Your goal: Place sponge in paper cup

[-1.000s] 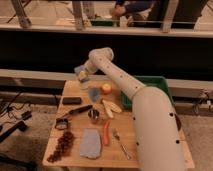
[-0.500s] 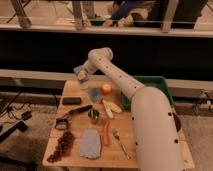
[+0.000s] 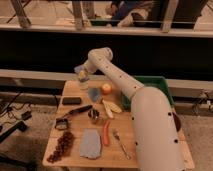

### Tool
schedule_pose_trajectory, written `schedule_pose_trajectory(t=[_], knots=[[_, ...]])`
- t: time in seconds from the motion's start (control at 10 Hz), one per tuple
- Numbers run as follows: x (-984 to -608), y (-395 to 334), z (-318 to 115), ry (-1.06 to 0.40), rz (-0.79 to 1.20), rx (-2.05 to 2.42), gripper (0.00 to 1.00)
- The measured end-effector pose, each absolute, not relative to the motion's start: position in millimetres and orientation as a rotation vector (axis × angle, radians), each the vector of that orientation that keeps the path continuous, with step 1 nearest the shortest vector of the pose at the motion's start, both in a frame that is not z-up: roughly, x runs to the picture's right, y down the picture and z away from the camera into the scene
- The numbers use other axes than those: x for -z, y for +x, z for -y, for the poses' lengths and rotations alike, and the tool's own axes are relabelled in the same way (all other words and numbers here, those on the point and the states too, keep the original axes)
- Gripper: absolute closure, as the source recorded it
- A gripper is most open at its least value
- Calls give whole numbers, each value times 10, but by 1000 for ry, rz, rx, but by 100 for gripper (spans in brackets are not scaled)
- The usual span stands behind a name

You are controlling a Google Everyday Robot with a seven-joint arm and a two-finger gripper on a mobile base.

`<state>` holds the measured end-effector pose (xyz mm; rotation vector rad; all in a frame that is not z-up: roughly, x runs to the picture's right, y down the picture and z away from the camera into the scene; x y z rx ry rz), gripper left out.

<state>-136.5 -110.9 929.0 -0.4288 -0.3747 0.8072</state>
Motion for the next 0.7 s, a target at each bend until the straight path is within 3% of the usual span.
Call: schedule_pose_trajectory(t=[0.7], knots=[[-9299,-1364,1098,-430,373,-807,20]])
